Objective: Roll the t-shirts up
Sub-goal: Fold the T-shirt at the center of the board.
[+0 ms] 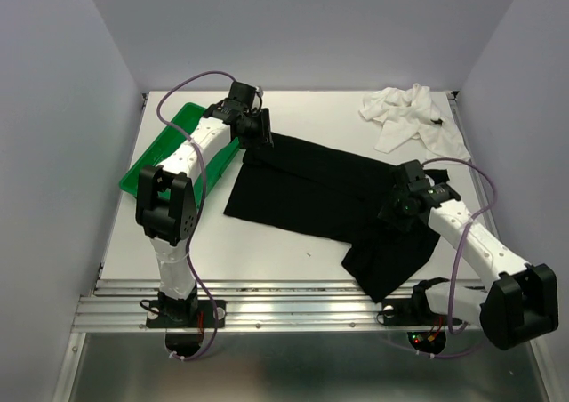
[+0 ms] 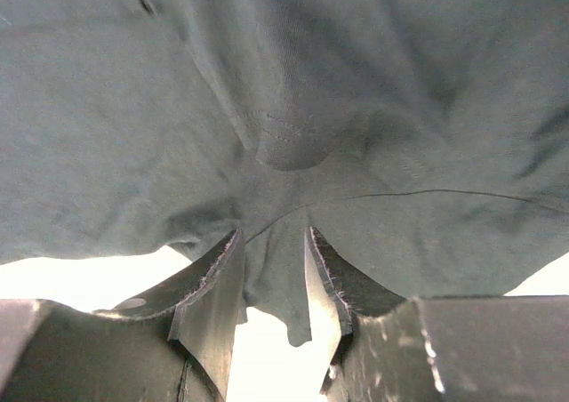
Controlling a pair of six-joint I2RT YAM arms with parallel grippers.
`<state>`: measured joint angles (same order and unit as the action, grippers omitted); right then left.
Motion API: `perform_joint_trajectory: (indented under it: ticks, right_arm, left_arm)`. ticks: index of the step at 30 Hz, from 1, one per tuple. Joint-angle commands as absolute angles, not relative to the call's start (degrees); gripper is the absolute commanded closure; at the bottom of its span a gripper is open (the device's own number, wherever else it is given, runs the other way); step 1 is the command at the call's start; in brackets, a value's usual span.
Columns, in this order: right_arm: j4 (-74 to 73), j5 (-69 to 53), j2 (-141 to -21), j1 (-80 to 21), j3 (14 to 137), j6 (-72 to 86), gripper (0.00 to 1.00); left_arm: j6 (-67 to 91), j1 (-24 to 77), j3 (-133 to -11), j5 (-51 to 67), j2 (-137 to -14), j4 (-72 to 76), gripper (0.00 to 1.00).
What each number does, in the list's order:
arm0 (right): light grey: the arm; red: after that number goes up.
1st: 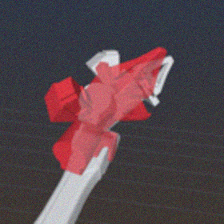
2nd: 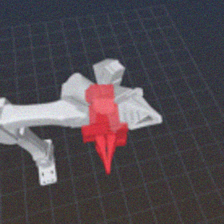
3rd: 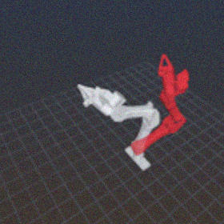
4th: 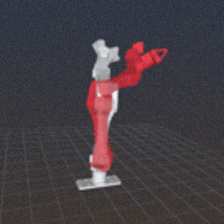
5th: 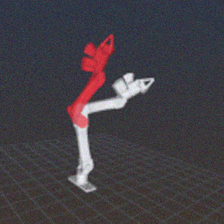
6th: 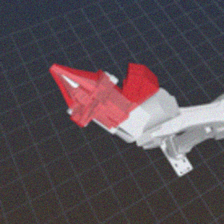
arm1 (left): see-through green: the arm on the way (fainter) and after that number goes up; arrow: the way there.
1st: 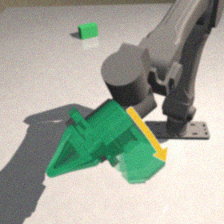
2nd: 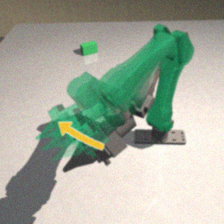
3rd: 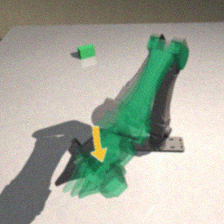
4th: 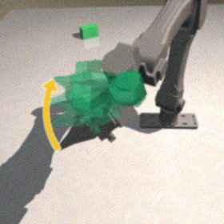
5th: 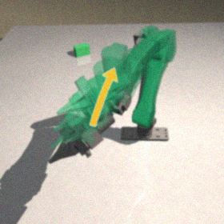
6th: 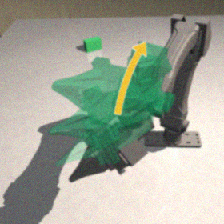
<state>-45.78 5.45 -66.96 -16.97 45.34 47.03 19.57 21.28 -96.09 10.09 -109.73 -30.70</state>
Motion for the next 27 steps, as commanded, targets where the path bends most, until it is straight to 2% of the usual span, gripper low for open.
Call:
perform_joint_trajectory:
  ticks: [1,11,20,27]
  right_arm:
    - [-50.6,13.0,-62.6,-15.8,49.0,47.9,0.61]
    - [-47.7,15.8,-58.4,-9.5,38.5,54.4,0.61]
    - [-43.5,14.7,-62.7,-9.0,36.7,54.4,0.61]
    - [-39.5,14.6,-66.3,-9.0,33.1,55.0,0.67]
  left_arm:
    - [18.3,21.9,-97.6,10.7,-108.1,-30.6,0.44]
    - [19.1,25.0,-103.4,11.8,-116.7,-30.7,0.44]
    - [19.7,25.4,-102.6,12.3,-117.3,-29.4,0.44]
    - [19.7,25.4,-102.7,11.9,-117.9,-29.4,0.44]
